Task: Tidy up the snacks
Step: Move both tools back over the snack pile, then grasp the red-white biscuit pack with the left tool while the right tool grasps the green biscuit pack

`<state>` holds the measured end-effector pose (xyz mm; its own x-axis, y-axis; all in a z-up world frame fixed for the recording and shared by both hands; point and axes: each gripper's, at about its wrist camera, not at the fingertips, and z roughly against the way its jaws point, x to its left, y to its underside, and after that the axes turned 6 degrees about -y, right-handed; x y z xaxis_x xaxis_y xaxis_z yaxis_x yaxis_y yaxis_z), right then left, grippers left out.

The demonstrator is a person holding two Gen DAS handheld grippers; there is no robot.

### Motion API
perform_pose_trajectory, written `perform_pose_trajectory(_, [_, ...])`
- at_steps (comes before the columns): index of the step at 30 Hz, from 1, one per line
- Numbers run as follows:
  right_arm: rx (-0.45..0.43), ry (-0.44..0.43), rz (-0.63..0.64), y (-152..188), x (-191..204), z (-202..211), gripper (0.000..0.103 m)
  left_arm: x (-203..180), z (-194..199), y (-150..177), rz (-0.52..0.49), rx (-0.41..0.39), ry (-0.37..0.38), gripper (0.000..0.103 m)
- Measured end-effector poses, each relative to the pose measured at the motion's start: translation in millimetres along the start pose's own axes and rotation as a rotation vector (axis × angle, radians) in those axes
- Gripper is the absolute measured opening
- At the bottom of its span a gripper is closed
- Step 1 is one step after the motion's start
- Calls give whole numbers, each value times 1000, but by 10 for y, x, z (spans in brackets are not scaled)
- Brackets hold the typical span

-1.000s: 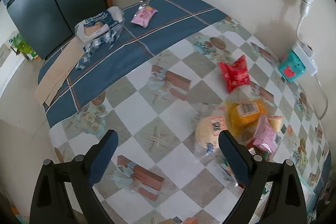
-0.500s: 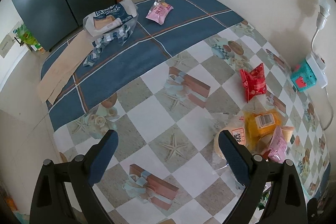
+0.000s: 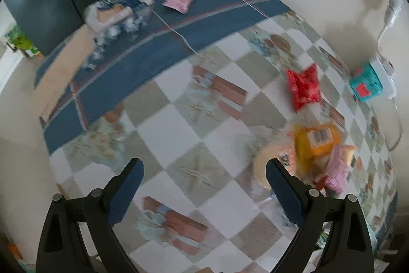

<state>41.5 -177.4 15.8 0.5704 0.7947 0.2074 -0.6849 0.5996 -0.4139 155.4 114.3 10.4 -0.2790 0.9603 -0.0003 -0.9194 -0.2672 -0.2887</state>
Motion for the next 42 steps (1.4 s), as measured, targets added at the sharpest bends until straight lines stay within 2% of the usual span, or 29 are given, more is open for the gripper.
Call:
perform_pose_trajectory(6, [89, 39, -14, 89, -141, -289, 103, -291, -47, 106, -97, 50, 71, 96])
perform_pose_trajectory(17, [155, 44, 7, 198, -146, -554, 103, -799, -65, 313, -237, 95, 107, 96])
perform_pose_trajectory(28, [64, 37, -50, -2, -320, -365, 103, -1207, -45, 462, -306, 135, 181, 96])
perform_pose_trajectory(32, [39, 44, -87, -79, -411, -310, 103, -1331, -94, 499, -324, 143, 175, 96])
perform_pose_trajectory(37, [11, 40, -114, -142, -486, -273, 103, -1386, -144, 520, -326, 152, 166, 86])
perform_pose_trajectory(39, [12, 42, -120, -149, -503, -283, 103, -1395, -158, 524, -324, 152, 163, 76])
perform_pose_trajectory(42, [18, 39, -122, -142, -508, -299, 103, -1436, -190, 536, -322, 151, 153, 73])
